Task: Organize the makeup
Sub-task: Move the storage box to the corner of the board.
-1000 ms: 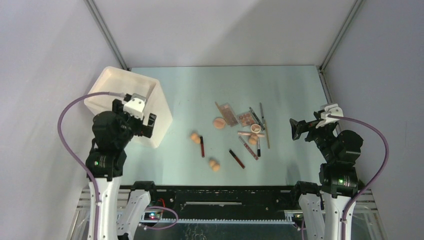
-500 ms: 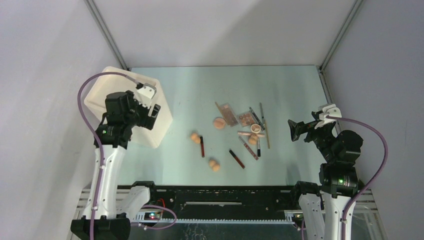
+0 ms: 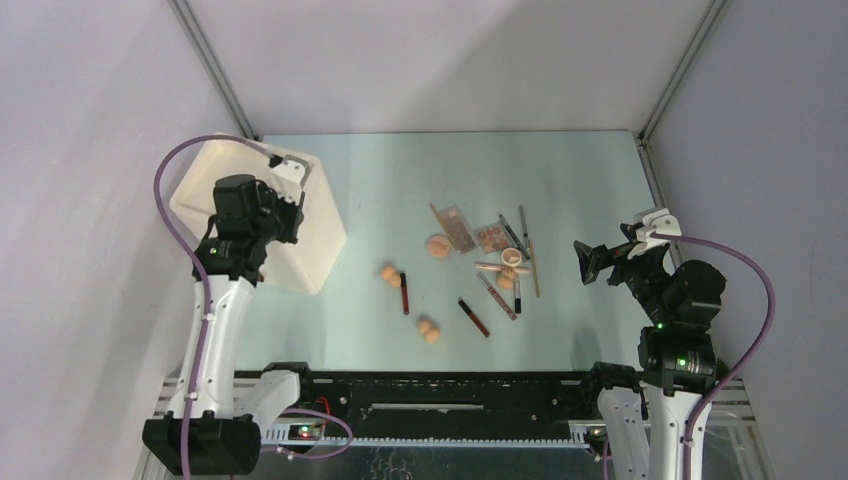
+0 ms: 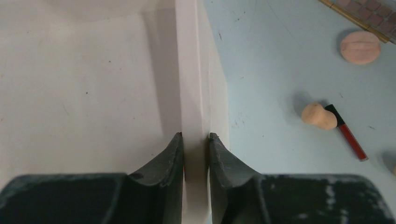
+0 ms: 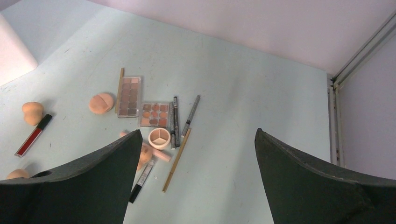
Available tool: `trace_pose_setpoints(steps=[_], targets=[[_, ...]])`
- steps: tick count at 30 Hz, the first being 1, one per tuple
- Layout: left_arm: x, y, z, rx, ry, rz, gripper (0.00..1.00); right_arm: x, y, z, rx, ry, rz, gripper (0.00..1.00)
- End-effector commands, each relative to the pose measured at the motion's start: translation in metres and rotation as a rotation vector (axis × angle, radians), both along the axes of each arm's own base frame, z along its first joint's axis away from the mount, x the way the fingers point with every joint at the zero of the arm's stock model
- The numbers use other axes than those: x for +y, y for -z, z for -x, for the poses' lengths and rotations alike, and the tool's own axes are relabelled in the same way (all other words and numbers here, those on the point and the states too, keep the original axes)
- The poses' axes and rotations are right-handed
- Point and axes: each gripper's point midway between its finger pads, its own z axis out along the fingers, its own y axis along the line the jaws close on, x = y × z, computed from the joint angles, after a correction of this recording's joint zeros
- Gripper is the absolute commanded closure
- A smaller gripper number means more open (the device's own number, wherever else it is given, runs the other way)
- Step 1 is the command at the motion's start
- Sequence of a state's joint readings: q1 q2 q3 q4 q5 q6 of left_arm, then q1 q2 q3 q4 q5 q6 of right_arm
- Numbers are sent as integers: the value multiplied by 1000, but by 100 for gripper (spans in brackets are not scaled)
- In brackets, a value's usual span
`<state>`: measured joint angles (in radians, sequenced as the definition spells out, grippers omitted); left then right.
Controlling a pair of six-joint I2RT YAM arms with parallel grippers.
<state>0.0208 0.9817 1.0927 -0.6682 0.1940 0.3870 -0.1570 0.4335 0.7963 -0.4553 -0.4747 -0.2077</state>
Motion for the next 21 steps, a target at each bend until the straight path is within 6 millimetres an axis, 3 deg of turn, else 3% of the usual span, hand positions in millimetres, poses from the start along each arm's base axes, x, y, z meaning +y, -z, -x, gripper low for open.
trace_pose_setpoints(steps=[1, 4, 15, 21], targets=[[-29, -27, -24, -61, 71, 80, 87, 2, 4, 1, 4, -16, 16, 0], [-47, -29, -39, -61, 88, 65, 99, 2, 5, 0, 9, -19, 18, 0], [-117, -53, -115, -87, -12, 107, 100, 3, 11, -5, 34, -24, 15, 0], [-157, -63, -148, -51, -84, 290, 100, 7, 17, -11, 59, -36, 26, 0]])
